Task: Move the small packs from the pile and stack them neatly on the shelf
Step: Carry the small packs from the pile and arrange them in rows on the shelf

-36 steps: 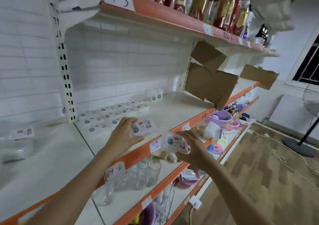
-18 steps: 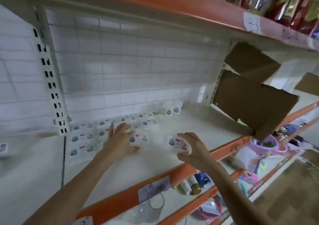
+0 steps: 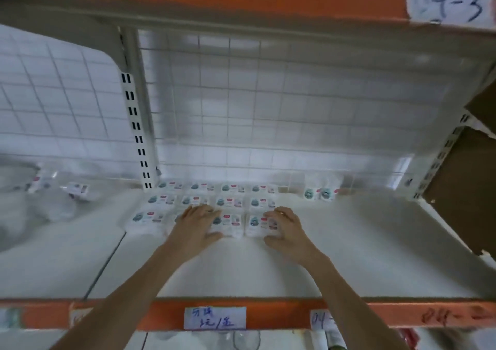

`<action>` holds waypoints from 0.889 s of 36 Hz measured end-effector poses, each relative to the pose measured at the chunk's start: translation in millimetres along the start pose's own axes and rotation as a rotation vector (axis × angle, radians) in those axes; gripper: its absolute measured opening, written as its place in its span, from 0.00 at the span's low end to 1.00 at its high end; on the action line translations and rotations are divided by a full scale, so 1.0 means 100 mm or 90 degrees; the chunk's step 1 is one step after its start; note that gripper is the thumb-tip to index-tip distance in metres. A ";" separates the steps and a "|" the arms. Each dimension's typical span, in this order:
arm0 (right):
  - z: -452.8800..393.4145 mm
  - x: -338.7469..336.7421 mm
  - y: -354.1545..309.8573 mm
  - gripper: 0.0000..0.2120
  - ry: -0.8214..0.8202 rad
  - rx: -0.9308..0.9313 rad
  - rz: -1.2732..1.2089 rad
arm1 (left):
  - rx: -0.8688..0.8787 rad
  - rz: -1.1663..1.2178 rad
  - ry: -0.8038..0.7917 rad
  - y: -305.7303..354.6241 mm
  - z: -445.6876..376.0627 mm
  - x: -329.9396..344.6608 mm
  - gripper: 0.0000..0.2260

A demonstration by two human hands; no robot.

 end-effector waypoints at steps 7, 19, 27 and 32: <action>-0.06 0.03 0.12 0.25 0.053 -0.053 -0.069 | -0.010 -0.028 -0.037 0.02 -0.01 -0.01 0.26; -0.05 0.08 0.08 0.28 0.043 -0.002 0.015 | 0.019 -0.012 -0.027 0.11 0.00 -0.08 0.24; 0.03 0.03 -0.10 0.35 0.044 0.040 0.104 | 0.036 0.000 -0.060 0.13 -0.08 -0.14 0.24; 0.29 -0.11 -0.39 0.34 0.122 -0.035 0.111 | 0.017 0.067 -0.036 0.10 0.02 -0.17 0.35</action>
Point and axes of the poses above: each hand's wrist, its own z-axis away from the middle knuckle, its own x-axis out of the palm, y = z × x, the point moved 6 cm from there along -z, towards the middle knuckle, and after that the axes turned 8 degrees about y, right-handed, at the moved point
